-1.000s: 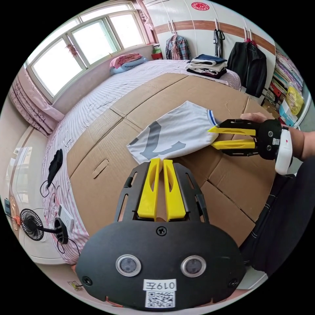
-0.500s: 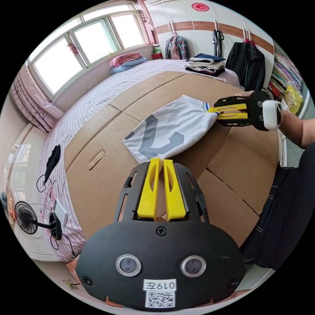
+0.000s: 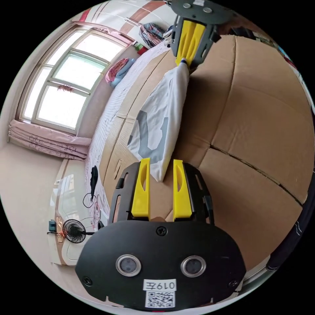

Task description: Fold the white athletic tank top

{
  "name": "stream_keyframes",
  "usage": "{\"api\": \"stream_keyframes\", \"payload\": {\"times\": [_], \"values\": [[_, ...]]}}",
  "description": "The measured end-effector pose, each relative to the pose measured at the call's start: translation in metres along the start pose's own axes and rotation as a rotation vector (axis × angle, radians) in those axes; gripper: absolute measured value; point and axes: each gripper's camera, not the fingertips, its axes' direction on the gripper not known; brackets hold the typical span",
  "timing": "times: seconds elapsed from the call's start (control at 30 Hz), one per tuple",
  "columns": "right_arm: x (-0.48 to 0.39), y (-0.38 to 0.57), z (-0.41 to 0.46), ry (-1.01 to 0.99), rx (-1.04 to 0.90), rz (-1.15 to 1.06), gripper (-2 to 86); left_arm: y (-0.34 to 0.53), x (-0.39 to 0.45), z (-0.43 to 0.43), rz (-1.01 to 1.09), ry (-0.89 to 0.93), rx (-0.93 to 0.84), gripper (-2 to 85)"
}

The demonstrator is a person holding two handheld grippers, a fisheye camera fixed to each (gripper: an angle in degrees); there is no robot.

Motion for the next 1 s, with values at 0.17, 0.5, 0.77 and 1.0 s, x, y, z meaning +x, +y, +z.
{"api": "stream_keyframes", "payload": {"times": [0.17, 0.5, 0.77, 1.0], "values": [[0.038, 0.05, -0.022, -0.064, 0.039, 0.065, -0.3, -0.034, 0.014, 0.003, 0.072, -0.075, -0.029, 3.7], [0.086, 0.187, -0.069, -0.071, 0.107, 0.19, -0.5, -0.116, -0.033, -0.071, 0.141, 0.056, 0.169, 0.9], [0.139, 0.329, -0.136, -0.083, 0.158, 0.328, -0.6, -0.232, -0.05, -0.153, 0.287, 0.112, 0.349, 0.7], [0.205, 0.431, -0.151, -0.093, 0.115, 0.41, -0.6, -0.366, -0.044, -0.179, 0.447, 0.138, 0.409, 0.9]]}}
